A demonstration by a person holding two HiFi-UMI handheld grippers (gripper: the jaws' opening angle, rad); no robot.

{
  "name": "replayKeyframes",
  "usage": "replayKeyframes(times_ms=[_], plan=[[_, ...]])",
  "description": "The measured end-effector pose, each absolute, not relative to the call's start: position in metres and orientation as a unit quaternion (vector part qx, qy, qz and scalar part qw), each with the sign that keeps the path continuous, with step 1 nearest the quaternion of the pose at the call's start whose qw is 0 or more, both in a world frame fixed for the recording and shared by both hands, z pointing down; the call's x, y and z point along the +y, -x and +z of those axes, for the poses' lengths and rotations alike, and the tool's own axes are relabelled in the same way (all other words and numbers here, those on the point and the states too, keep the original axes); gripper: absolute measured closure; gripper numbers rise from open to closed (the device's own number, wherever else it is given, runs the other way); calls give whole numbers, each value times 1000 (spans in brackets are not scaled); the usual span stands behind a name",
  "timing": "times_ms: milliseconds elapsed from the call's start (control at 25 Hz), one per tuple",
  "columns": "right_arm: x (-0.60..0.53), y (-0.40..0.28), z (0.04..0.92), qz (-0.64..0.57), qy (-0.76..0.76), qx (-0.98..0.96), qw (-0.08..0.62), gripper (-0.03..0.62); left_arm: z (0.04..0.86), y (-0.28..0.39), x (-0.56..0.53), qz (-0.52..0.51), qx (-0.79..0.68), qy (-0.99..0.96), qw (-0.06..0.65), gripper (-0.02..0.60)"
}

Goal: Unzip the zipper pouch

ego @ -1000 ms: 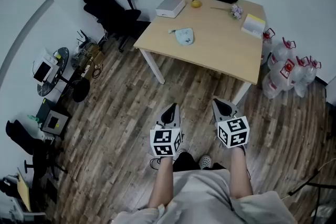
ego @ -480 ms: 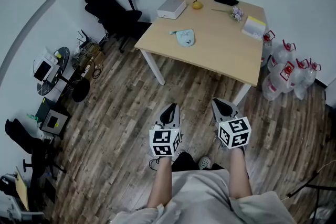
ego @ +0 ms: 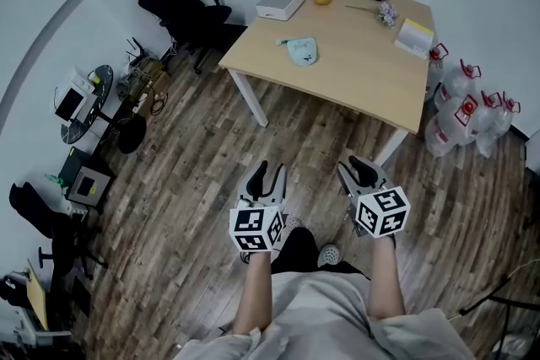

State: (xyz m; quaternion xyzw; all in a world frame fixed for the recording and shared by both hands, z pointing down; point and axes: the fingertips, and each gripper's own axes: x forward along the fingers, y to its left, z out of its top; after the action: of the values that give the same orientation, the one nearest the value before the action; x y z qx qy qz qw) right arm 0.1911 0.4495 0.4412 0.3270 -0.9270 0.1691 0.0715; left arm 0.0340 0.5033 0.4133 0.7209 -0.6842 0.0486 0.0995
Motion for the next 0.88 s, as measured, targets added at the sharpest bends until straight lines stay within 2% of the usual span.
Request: replayKeyframes(times_ms=[360,880], plan=[[405,-164,447,185,-333,-922,74,456,425,6,467,49,-692,-710,120,417],[260,-118,437,185,-375,-903,97,464,413,74,299,12,-665,-734,136,417]])
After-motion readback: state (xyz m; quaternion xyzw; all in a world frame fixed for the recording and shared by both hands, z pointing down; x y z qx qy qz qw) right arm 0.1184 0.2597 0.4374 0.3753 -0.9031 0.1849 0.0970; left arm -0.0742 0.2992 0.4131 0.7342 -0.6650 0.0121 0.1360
